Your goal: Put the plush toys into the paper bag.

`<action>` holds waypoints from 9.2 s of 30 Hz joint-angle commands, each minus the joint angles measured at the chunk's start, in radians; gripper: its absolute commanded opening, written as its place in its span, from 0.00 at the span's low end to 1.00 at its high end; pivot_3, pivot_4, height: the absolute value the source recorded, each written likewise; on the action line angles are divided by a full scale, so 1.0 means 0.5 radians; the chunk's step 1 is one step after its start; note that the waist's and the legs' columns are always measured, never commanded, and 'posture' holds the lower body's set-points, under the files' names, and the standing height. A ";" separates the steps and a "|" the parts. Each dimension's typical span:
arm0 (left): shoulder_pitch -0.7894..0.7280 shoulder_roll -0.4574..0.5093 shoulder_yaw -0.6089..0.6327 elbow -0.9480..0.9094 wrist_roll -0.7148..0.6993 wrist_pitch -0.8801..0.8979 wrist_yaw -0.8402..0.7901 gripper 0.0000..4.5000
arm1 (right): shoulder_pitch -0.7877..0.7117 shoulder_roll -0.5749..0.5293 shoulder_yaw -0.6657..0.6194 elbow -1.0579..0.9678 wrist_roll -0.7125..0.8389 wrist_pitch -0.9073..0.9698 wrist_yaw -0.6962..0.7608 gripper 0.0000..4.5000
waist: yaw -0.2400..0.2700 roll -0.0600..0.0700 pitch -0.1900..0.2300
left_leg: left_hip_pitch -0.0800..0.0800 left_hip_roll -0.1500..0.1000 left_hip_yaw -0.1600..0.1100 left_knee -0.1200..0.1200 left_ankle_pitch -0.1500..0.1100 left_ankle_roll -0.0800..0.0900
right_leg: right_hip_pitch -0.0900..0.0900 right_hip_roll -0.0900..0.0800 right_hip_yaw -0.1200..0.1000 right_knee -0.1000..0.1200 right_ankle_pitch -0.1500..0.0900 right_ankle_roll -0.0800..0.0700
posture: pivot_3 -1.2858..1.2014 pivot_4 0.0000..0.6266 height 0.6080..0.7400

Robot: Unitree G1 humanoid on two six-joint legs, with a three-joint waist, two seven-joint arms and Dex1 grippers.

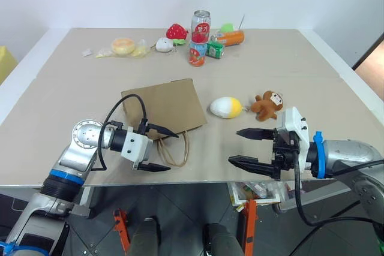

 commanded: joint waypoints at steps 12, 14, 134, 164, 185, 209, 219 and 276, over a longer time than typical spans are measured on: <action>-0.182 -0.099 -0.057 0.165 0.087 -0.015 0.092 0.95 | 0.017 0.027 -0.100 -0.100 0.056 -0.033 -0.097 1.00 | 0.000 0.000 0.000 | 0.000 0.000 0.000 0.001 0.001 0.001 | 0.001 0.000 0.000 0.000 0.001 0.001 | 0.52 0.24 1.00; -0.188 -0.099 -0.062 0.188 0.094 -0.027 0.090 0.81 | 0.012 0.031 -0.099 -0.098 0.056 -0.035 -0.101 1.00 | 0.000 0.000 0.000 | 0.000 0.000 -0.001 0.001 0.001 0.002 | 0.001 0.001 0.000 0.001 0.002 0.002 | 0.52 0.24 1.00; -0.074 -0.707 0.471 -0.484 -0.619 0.703 0.977 0.00 | -1.009 1.190 0.424 0.811 -0.868 0.297 -0.446 0.46 | -0.010 -0.003 -0.002 | 0.000 0.008 -0.007 -0.002 0.003 0.005 | -0.007 0.026 0.020 0.005 0.011 -0.001 | 0.52 0.24 1.00; -0.004 -0.704 0.416 -0.604 -0.713 0.806 0.929 0.00 | -1.203 0.776 -0.129 1.736 -1.181 -0.083 -1.209 0.96 | -0.021 -0.002 -0.001 | -0.001 0.007 -0.002 -0.002 0.003 0.005 | -0.008 0.026 0.028 0.001 0.012 0.000 | 0.52 0.24 1.00; 0.005 -0.701 0.421 -0.628 -0.703 0.812 0.949 0.00 | -1.161 1.061 -0.167 1.856 -1.199 -0.106 -1.524 0.36 | -0.046 -0.002 -0.002 | 0.000 0.008 -0.002 -0.002 0.003 0.006 | -0.007 0.027 0.028 0.001 0.013 0.000 | 0.52 0.24 1.00; -0.018 -0.669 0.443 -0.601 -0.740 0.851 0.887 0.00 | -0.814 0.599 0.215 0.349 -0.247 0.379 -0.406 0.01 | -0.064 0.001 0.001 | 0.004 0.007 -0.003 -0.002 -0.002 0.010 | -0.008 0.028 0.030 0.000 0.013 -0.004 | 0.52 0.24 1.00; -0.030 -0.676 0.441 -0.599 -0.732 0.845 0.892 0.00 | -1.014 0.872 0.581 0.621 -0.476 0.305 -0.515 0.01 | -0.053 0.001 0.001 | 0.000 0.007 -0.003 0.000 -0.002 0.010 | -0.007 0.028 0.031 -0.001 0.012 -0.001 | 0.52 0.24 1.00; -0.017 -0.682 0.463 -0.628 -0.726 0.861 0.934 0.00 | -1.324 0.957 0.621 1.922 -1.305 -0.258 -0.741 0.64 | -0.056 0.001 0.001 | 0.002 0.005 -0.004 -0.002 -0.001 0.011 | -0.007 0.032 0.036 -0.001 0.013 0.000 | 0.52 0.24 1.00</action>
